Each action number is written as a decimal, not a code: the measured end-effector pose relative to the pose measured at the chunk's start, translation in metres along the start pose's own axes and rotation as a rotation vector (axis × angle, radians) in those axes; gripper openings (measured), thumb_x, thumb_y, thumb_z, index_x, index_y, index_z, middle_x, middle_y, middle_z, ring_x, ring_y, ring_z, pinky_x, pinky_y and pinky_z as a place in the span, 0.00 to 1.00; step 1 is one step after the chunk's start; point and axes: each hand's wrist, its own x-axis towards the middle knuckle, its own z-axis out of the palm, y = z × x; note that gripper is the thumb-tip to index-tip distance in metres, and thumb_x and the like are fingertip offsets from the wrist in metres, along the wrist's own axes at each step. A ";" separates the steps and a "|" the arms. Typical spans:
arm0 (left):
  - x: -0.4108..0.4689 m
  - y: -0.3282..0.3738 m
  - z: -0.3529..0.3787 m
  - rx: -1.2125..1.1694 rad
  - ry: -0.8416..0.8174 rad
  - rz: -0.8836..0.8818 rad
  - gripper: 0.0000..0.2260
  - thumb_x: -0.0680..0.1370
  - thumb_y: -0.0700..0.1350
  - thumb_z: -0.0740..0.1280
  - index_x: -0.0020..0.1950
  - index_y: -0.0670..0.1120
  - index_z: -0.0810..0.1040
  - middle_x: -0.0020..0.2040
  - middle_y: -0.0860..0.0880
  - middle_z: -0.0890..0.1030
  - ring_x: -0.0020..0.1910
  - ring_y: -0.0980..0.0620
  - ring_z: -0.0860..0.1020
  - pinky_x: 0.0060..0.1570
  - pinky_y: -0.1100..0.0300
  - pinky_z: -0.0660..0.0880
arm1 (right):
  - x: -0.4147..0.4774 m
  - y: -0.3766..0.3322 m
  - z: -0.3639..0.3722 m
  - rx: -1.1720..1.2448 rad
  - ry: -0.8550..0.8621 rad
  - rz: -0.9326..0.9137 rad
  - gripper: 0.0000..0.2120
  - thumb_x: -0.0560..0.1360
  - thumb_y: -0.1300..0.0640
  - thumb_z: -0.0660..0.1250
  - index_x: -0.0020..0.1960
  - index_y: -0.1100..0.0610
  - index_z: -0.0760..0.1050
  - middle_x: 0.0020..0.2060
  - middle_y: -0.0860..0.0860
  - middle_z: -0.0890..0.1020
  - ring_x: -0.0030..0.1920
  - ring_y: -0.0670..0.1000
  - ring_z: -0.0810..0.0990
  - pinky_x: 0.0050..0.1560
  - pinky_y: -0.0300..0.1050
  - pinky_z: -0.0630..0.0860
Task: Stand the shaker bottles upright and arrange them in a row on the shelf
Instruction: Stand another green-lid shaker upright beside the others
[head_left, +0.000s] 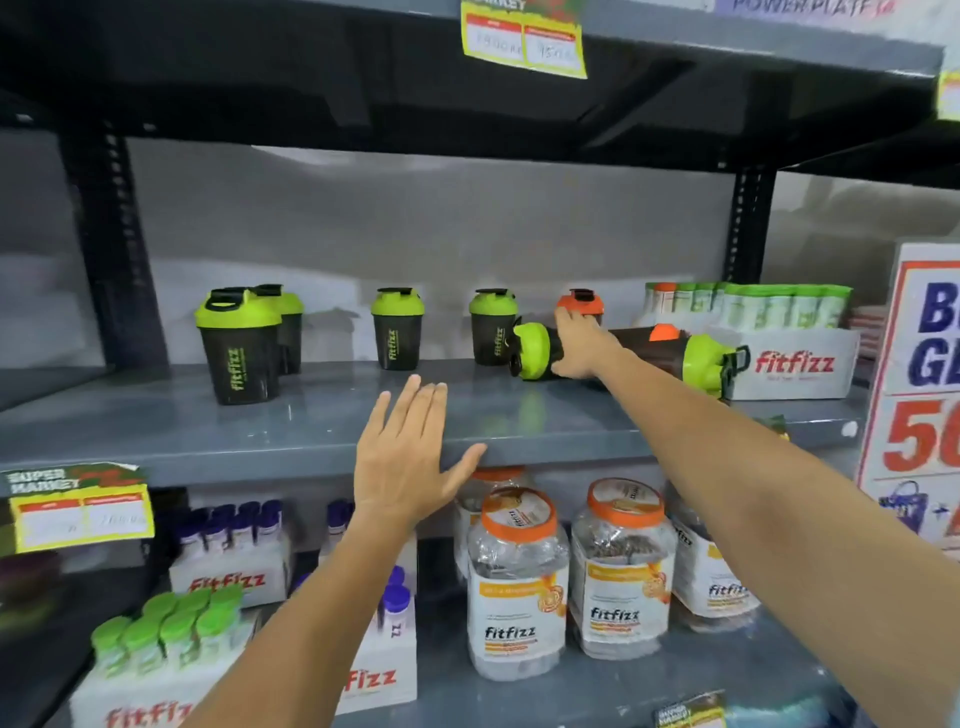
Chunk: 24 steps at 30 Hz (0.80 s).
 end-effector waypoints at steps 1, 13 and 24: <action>0.000 0.001 0.000 0.007 0.006 -0.004 0.32 0.76 0.63 0.57 0.65 0.39 0.76 0.62 0.42 0.80 0.66 0.45 0.74 0.66 0.46 0.69 | 0.004 0.000 0.001 -0.004 -0.022 -0.020 0.40 0.69 0.55 0.71 0.74 0.65 0.54 0.71 0.63 0.64 0.69 0.66 0.66 0.65 0.59 0.69; 0.002 0.003 -0.005 0.040 -0.068 -0.045 0.34 0.77 0.65 0.51 0.66 0.39 0.76 0.62 0.43 0.80 0.66 0.46 0.74 0.67 0.49 0.68 | 0.020 -0.003 0.000 -0.159 -0.046 -0.056 0.46 0.57 0.42 0.79 0.69 0.55 0.66 0.64 0.58 0.69 0.63 0.63 0.72 0.57 0.57 0.73; -0.009 -0.061 -0.028 0.055 -0.151 -0.096 0.35 0.79 0.64 0.49 0.68 0.36 0.72 0.65 0.40 0.76 0.70 0.44 0.70 0.70 0.46 0.61 | 0.023 -0.117 -0.013 0.536 0.093 0.065 0.47 0.52 0.35 0.78 0.63 0.59 0.71 0.59 0.55 0.79 0.60 0.57 0.78 0.52 0.45 0.74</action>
